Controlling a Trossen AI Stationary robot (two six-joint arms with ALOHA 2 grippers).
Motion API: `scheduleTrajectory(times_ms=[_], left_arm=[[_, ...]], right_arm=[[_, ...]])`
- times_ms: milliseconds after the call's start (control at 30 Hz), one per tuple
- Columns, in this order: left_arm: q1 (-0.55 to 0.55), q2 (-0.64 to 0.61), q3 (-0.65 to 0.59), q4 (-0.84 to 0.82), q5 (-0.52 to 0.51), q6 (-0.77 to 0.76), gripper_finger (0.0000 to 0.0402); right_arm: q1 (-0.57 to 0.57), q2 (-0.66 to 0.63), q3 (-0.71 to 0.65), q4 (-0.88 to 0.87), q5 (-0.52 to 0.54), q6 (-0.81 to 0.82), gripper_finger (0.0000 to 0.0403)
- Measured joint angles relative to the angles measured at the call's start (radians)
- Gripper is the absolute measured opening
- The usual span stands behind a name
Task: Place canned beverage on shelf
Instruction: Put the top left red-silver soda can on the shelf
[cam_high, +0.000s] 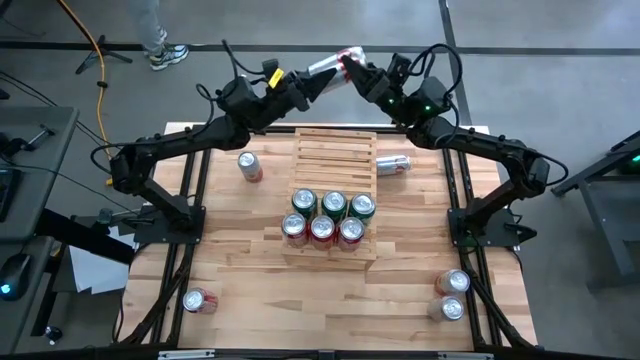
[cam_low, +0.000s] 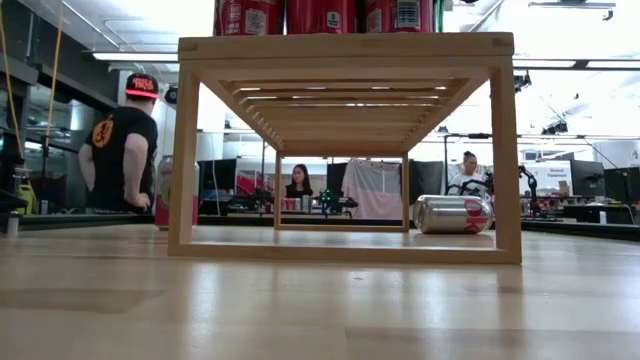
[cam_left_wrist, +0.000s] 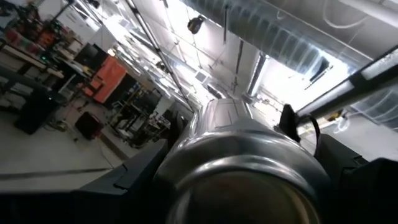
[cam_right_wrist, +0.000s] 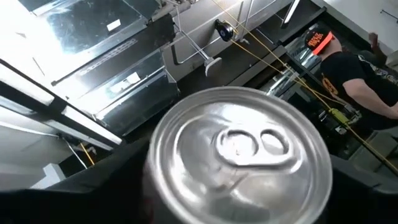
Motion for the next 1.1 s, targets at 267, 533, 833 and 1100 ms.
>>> scheduleTrajectory(times_ms=[267,533,833,1100], left_arm=[[0.039,-0.005,0.000,-0.008,0.162,-0.032,0.0315],[0.140,-0.066,0.001,-0.077,0.337,-0.066,0.0352],[0.266,-0.273,0.003,-0.547,0.284,0.283,0.0350],[0.253,-0.407,-0.171,-0.588,0.110,0.367,0.0350]], right_arm=[[-0.021,-0.005,-0.001,-0.005,-0.034,-0.001,0.0284],[-0.100,-0.077,-0.002,-0.112,-0.143,-0.095,0.0284],[-0.069,-0.221,0.161,-1.091,-0.245,-0.645,0.0284],[0.124,-0.171,0.264,-1.430,-0.099,-0.845,0.0284]])
